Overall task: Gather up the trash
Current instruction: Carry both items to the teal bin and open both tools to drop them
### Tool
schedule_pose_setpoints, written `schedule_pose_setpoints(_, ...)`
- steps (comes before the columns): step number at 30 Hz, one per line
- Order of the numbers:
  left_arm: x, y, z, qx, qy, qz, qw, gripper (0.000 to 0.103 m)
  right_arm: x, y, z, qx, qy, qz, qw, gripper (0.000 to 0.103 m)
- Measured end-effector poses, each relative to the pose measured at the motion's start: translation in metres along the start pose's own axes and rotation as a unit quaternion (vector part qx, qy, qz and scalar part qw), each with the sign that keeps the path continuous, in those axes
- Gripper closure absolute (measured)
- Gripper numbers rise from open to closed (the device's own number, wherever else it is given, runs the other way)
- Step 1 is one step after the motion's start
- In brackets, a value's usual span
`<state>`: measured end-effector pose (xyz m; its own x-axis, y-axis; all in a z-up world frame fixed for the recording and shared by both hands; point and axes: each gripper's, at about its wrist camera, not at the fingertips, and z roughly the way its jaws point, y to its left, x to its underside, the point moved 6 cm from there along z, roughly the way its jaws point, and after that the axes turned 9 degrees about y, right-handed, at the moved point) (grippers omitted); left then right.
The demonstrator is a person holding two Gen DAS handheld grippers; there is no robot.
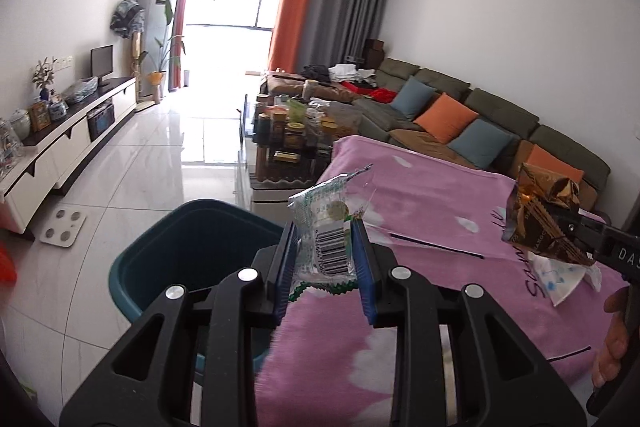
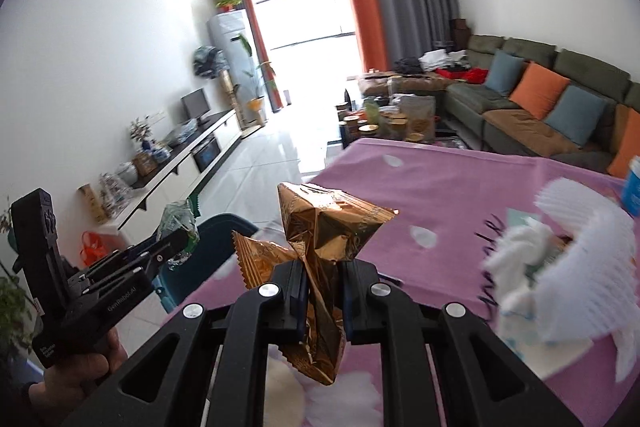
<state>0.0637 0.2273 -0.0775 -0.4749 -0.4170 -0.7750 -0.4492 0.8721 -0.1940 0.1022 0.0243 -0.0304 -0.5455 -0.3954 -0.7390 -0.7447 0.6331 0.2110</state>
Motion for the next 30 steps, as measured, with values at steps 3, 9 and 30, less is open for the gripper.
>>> schedule_pose_setpoints(3,-0.004,0.039,0.005,-0.005,0.020,-0.040,0.9990,0.075,-0.024,0.036,0.034,-0.037,0.027,-0.038,0.998,0.091)
schedule_pose_setpoints(9,-0.001,0.105,0.019,-0.025,0.054,-0.096,0.9936,0.074,-0.048,0.091,0.106,-0.084,0.109,-0.086,0.987,0.091)
schedule_pose_setpoints(30,0.016,0.142,0.054,-0.022,0.099,-0.174,0.9795,0.031,-0.030,0.119,0.191,-0.090,0.227,-0.120,0.962,0.057)
